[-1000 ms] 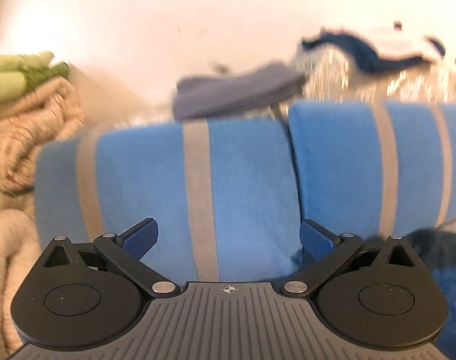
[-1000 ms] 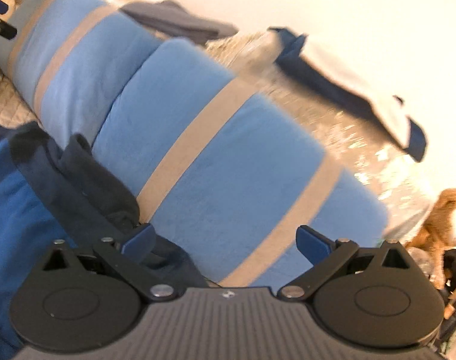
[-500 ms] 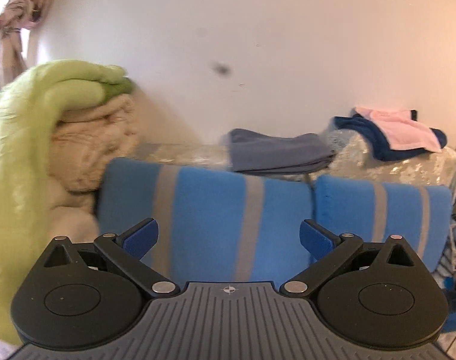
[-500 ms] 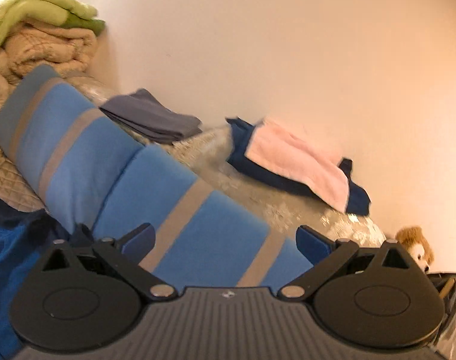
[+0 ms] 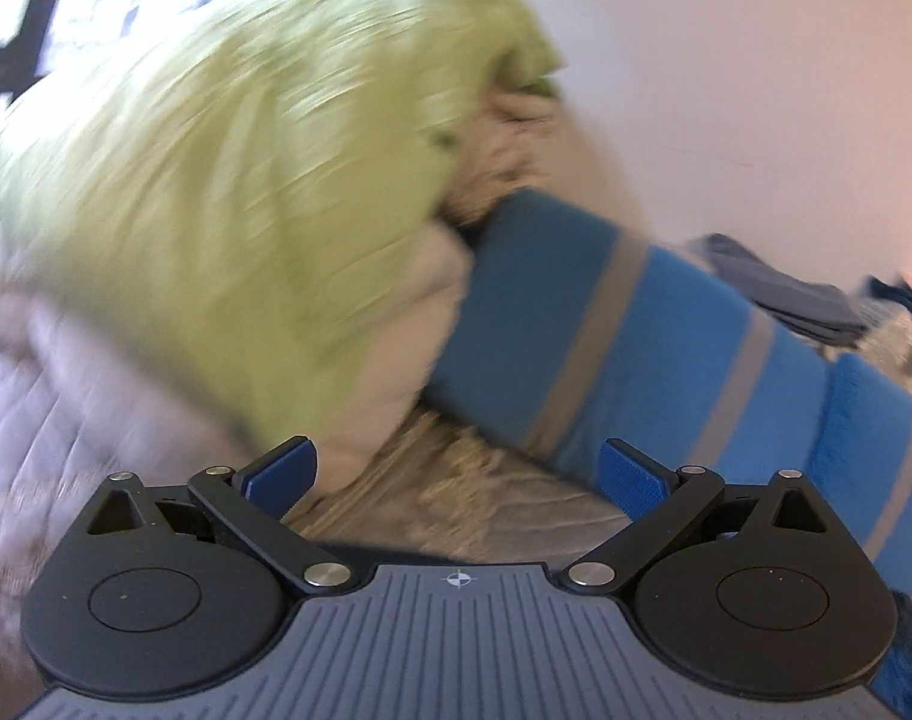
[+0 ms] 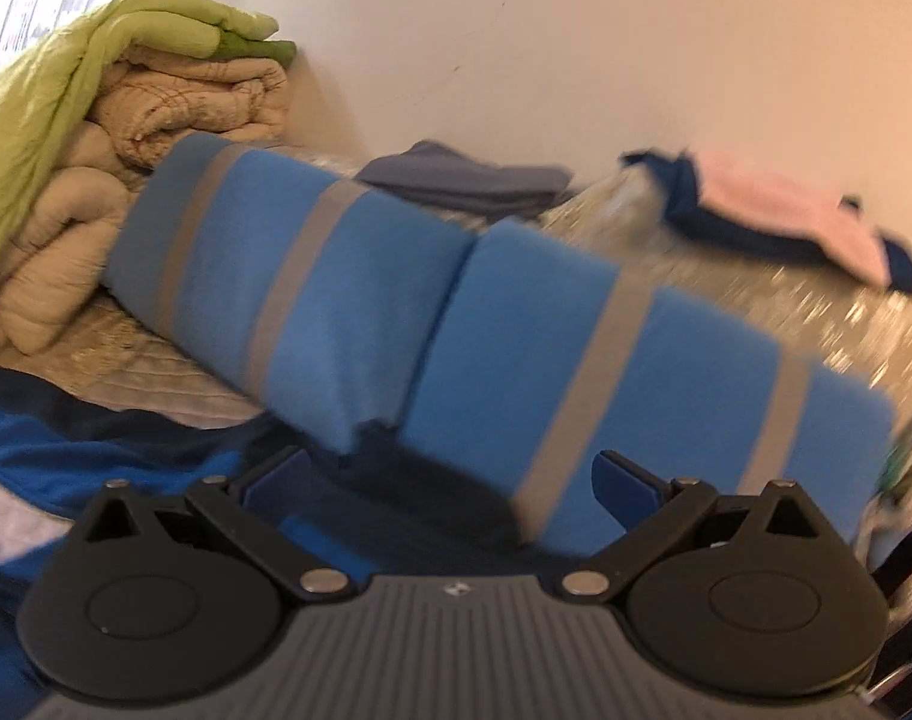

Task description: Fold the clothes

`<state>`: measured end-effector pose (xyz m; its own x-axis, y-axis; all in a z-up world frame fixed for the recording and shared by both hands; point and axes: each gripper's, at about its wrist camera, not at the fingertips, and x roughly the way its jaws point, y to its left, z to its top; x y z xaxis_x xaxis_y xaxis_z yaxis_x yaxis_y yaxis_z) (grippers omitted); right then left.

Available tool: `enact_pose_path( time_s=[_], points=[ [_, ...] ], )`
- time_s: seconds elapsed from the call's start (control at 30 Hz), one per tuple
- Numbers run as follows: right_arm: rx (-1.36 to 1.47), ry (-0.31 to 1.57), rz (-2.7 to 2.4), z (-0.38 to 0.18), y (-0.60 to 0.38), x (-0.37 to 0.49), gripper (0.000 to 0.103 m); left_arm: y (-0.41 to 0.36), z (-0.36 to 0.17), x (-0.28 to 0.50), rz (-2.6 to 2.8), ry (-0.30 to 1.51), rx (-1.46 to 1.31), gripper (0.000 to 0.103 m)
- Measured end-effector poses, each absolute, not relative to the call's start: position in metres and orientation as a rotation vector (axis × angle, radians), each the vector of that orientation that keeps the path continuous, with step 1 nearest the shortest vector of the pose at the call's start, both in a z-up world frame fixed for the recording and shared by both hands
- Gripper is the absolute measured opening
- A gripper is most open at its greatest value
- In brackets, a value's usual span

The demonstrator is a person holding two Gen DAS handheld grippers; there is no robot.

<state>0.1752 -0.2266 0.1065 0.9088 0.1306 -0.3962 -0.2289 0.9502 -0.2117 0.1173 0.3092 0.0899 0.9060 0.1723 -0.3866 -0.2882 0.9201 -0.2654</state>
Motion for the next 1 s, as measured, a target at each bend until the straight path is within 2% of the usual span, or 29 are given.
enact_pose_path(
  time_s=[0.33, 0.53, 0.57, 0.7, 0.83, 0.9, 1.0],
  points=[
    [-0.104, 0.321, 0.149, 0.044, -0.194, 0.162, 0.103, 0.386, 0.006, 0.082, 0.475, 0.372, -0.520, 0.102],
    [-0.033, 0.273, -0.007, 0.003, -0.213, 0.158, 0.103, 0.430, -0.038, 0.064, 0.500, 0.358, -0.811, 0.102],
    [-0.017, 0.266, -0.018, -0.002, -0.218, 0.157, 0.103, 0.434, -0.045, 0.062, 0.487, 0.362, -0.860, 0.100],
    [0.065, 0.317, -0.060, -0.018, -0.240, 0.159, 0.103, 0.443, -0.073, 0.061, 0.468, 0.383, -1.037, 0.083],
    [0.141, 0.338, -0.072, -0.020, -0.254, 0.161, 0.103, 0.446, -0.094, 0.062, 0.452, 0.350, -1.169, 0.078],
    [0.133, 0.336, -0.069, -0.020, -0.253, 0.159, 0.103, 0.446, -0.100, 0.064, 0.435, 0.324, -1.209, 0.071],
    [0.111, 0.341, -0.062, -0.022, -0.250, 0.159, 0.103, 0.447, -0.104, 0.071, 0.420, 0.323, -1.238, 0.070]
  ],
)
